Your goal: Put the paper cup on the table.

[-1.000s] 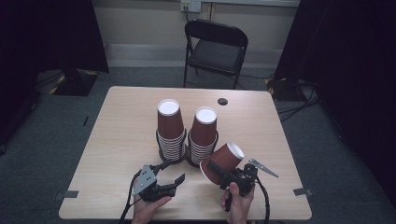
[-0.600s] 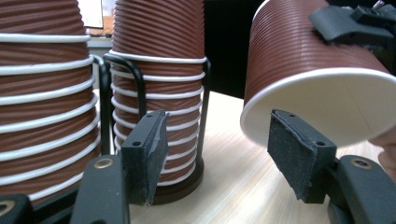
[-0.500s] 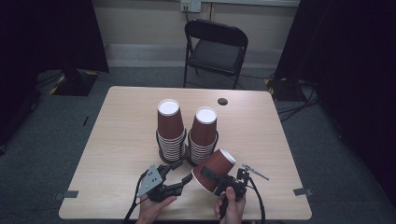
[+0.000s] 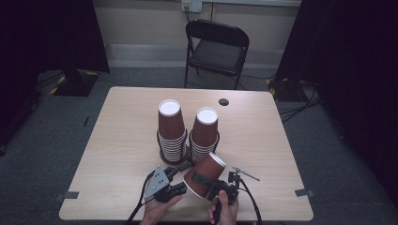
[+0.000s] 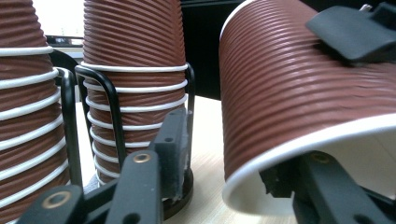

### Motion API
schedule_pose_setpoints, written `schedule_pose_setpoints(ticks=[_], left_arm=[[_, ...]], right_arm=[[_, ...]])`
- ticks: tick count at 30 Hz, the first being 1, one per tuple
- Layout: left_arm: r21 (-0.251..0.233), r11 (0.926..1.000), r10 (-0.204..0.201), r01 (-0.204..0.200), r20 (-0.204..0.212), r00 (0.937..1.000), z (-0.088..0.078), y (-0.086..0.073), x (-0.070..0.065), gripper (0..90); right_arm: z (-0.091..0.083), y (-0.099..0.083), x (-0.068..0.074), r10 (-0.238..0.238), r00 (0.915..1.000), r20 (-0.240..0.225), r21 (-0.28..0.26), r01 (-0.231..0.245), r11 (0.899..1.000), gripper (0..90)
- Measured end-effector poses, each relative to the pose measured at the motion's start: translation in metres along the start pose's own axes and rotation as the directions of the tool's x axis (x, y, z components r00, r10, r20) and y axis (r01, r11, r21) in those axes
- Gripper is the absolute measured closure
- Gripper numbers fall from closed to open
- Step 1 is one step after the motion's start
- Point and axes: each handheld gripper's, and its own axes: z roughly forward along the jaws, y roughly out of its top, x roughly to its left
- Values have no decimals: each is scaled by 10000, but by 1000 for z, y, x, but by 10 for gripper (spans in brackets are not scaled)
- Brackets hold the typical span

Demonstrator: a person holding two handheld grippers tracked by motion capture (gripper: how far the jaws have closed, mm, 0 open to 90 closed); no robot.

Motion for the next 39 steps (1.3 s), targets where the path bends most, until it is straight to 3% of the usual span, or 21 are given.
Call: schedule_pose_setpoints(ticks=[6, 9, 13, 17, 24, 36, 39], left_arm=[[-5, 9997, -258, 258, 49, 9997, 4, -1, -3, 728], [-48, 10000, -42, 42, -76, 10000, 4, 1, -4, 776], [-69, 9997, -220, 221, 60, 9997, 3, 2, -3, 815], [32, 9996, -298, 298, 53, 9995, 3, 1, -2, 826], [228, 9987, -461, 457, 171, 9988, 2, -4, -1, 856], [411, 9958, -847, 820, 676, 9941, -2, -3, 1, 858], [603, 9956, -765, 717, 809, 9938, -3, -3, 2, 857]], right_arm=[[5, -5, 2, 91, 9999, -53, 100, -91, 9999, 124], [7, -6, 1, 107, 9999, -60, 204, -106, 9997, 124], [9, -8, 1, 67, 9999, -128, 191, -64, 9998, 119], [9, -7, 0, 111, 9998, -139, 224, -108, 9997, 103], [6, -3, -2, 106, 9991, 405, -121, -101, 9999, 112], [-6, 14, -2, -472, 9963, 714, -760, 526, 9957, 113], [-9, 19, -3, -633, 9947, 806, -946, 709, 9930, 113]])
